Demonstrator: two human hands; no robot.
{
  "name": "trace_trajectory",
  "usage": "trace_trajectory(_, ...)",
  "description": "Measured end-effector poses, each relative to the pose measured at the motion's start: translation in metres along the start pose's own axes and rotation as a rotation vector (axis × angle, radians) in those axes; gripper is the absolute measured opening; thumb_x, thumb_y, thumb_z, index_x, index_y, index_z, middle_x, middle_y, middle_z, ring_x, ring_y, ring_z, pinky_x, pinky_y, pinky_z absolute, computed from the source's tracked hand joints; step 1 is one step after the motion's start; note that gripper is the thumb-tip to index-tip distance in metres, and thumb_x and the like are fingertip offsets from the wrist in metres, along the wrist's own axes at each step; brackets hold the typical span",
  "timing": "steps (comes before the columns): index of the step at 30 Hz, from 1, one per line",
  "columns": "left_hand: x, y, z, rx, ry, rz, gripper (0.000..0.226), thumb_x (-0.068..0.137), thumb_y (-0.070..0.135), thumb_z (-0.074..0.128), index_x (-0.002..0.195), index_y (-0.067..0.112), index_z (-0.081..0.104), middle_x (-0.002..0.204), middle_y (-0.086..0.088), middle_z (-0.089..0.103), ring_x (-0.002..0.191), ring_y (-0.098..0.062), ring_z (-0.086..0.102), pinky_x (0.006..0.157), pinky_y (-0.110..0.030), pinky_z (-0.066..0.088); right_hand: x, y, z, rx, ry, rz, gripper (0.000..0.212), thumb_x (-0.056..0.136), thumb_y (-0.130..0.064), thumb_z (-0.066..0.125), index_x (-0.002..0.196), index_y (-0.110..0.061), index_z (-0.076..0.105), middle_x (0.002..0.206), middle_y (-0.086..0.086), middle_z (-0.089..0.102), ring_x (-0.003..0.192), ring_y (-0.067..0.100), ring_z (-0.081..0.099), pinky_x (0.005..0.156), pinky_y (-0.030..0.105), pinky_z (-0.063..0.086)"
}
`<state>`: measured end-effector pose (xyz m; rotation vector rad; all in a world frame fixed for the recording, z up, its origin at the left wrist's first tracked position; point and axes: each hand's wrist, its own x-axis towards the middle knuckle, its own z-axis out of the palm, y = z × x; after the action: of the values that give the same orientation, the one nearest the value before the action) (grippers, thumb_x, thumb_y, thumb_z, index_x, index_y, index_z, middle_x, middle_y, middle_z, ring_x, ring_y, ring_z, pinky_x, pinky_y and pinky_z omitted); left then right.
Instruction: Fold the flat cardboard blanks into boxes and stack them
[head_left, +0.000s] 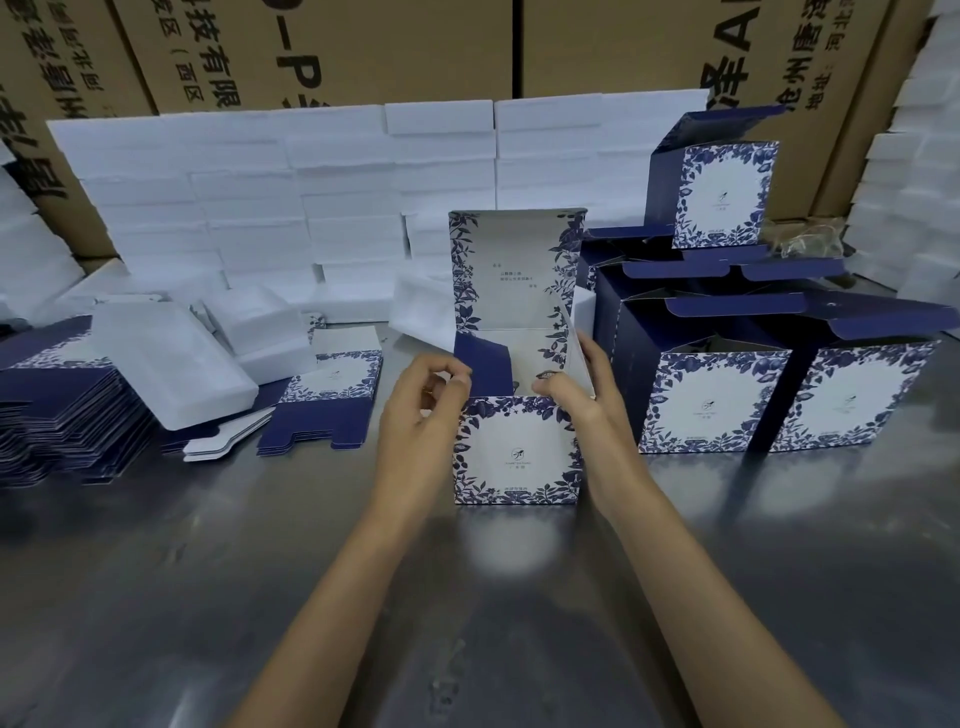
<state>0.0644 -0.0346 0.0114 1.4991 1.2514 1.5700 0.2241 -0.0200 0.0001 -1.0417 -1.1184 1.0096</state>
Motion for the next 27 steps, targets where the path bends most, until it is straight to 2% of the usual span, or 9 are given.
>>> trace_trajectory(5,0.03,0.018,-0.018,0.142,-0.227,-0.115,0.014,0.093,0.01,0.059,0.088,0.02,0.066,0.075,-0.006,0.052,0.047,-0.011,0.044,0.048,-0.017,0.041,0.001,0.0,-0.001,-0.009,0.008,0.03,0.069,0.075,-0.029,0.064,0.14,-0.044,0.05,0.13,-0.01,0.067,0.115,0.012,0.066,0.105,0.051,0.052)
trace_trajectory(9,0.044,0.026,-0.02,0.3,-0.306,-0.103,0.019,0.092,0.007,0.053,0.084,0.018,0.067,0.063,0.007,0.061,0.042,-0.009,0.049,0.044,-0.019,0.044,-0.001,-0.002,-0.001,-0.024,0.004,0.031,0.073,0.074,-0.032,0.064,0.144,-0.045,0.045,0.13,-0.013,0.066,0.118,0.011,0.065,0.106,0.05,0.05)
trace_trajectory(11,0.053,0.03,-0.02,0.347,-0.337,-0.13,0.015,0.092,0.01,0.053,0.086,0.015,0.065,0.051,0.011,0.057,0.04,-0.009,0.05,0.042,-0.023,0.045,-0.001,-0.002,-0.002,-0.022,-0.014,0.039,0.076,0.075,-0.032,0.062,0.147,-0.044,0.043,0.133,-0.012,0.065,0.121,0.012,0.064,0.107,0.049,0.05)
trace_trajectory(13,0.062,0.032,-0.019,0.417,-0.367,-0.128,0.012,0.095,0.012,0.05,0.092,0.017,0.061,0.043,0.009,0.053,0.038,-0.011,0.049,0.041,-0.021,0.044,0.0,-0.002,-0.003,-0.026,-0.031,0.042,0.077,0.075,-0.033,0.06,0.148,-0.045,0.043,0.134,-0.014,0.065,0.119,0.005,0.063,0.103,0.043,0.052)
trace_trajectory(15,0.067,0.033,-0.02,0.499,-0.441,-0.102,0.016,0.096,0.009,0.046,0.096,0.021,0.057,0.042,0.007,0.052,0.038,-0.013,0.048,0.044,-0.019,0.042,0.001,-0.002,-0.003,-0.046,-0.035,0.036,0.076,0.073,-0.034,0.058,0.147,-0.046,0.044,0.129,-0.019,0.066,0.104,-0.009,0.063,0.089,0.027,0.052)
trace_trajectory(18,0.076,0.037,-0.023,0.542,-0.553,-0.144,0.017,0.096,0.009,0.047,0.099,0.023,0.056,0.045,0.005,0.056,0.039,-0.013,0.05,0.044,-0.021,0.044,0.002,-0.002,-0.004,-0.05,-0.035,0.042,0.075,0.072,-0.033,0.057,0.146,-0.041,0.048,0.128,-0.014,0.067,0.099,-0.009,0.064,0.078,0.013,0.051)
trace_trajectory(20,0.084,0.037,-0.023,0.528,-0.563,-0.171,0.008,0.097,0.015,0.053,0.098,0.021,0.058,0.047,0.005,0.058,0.038,-0.012,0.051,0.041,-0.023,0.044,0.001,-0.003,-0.005,-0.056,-0.029,0.046,0.076,0.072,-0.035,0.057,0.146,-0.041,0.048,0.13,-0.011,0.067,0.107,-0.003,0.065,0.085,0.021,0.054)
trace_trajectory(23,0.085,0.028,-0.019,0.529,-0.524,-0.122,0.008,0.098,0.02,0.054,0.093,0.018,0.059,0.046,0.008,0.053,0.042,-0.015,0.044,0.041,-0.023,0.039,0.0,-0.003,-0.006,-0.048,-0.028,0.051,0.076,0.071,-0.036,0.057,0.146,-0.04,0.048,0.13,-0.007,0.068,0.117,0.014,0.065,0.105,0.047,0.052)
trace_trajectory(27,0.088,0.022,-0.017,0.481,-0.544,-0.134,0.012,0.097,0.015,0.051,0.092,0.016,0.062,0.05,0.005,0.052,0.048,-0.019,0.043,0.043,-0.026,0.039,0.001,-0.002,-0.007,-0.05,-0.017,0.054,0.077,0.069,-0.037,0.057,0.146,-0.04,0.05,0.126,-0.006,0.07,0.112,0.014,0.067,0.103,0.049,0.053)
